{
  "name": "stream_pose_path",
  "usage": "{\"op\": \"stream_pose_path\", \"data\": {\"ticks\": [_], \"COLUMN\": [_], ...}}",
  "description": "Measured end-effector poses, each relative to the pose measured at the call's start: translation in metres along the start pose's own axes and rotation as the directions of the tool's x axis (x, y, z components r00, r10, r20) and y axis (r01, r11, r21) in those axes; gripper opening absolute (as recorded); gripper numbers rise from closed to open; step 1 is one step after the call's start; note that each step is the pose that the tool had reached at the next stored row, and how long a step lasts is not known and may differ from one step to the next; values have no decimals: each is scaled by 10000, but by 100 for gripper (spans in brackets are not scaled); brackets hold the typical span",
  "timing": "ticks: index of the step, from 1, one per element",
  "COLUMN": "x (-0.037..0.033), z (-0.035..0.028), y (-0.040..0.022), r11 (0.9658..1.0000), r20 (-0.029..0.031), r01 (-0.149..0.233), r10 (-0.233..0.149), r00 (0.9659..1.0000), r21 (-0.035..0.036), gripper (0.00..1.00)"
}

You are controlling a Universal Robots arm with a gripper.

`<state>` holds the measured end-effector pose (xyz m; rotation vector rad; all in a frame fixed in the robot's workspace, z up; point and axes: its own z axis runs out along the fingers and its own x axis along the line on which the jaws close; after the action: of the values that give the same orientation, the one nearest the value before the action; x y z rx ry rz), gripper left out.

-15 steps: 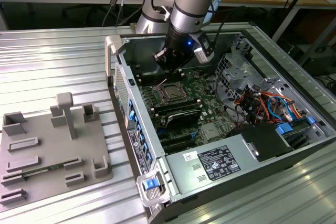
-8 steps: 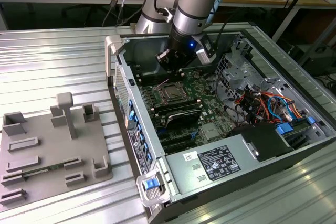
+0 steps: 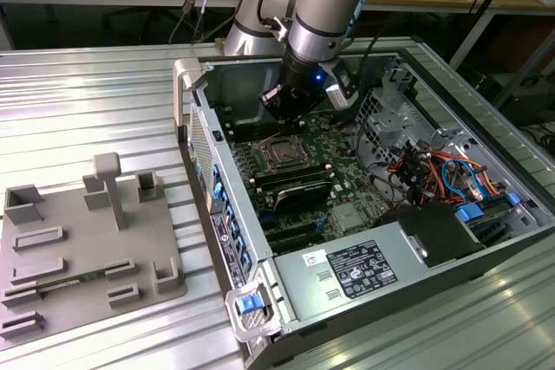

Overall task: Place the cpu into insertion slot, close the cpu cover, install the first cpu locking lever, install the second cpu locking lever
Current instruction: 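Install the first cpu locking lever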

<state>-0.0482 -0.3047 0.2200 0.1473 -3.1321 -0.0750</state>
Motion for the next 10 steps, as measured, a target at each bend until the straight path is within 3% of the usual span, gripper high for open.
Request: {"op": "stream_pose_path", "data": {"ticks": [10], "x": [-48], "z": [61], "y": [-8], "r11": [10000], "r20": [2], "r01": [-1], "r10": [1], "r00": [10000], "r21": [-11], "gripper": [11]}}
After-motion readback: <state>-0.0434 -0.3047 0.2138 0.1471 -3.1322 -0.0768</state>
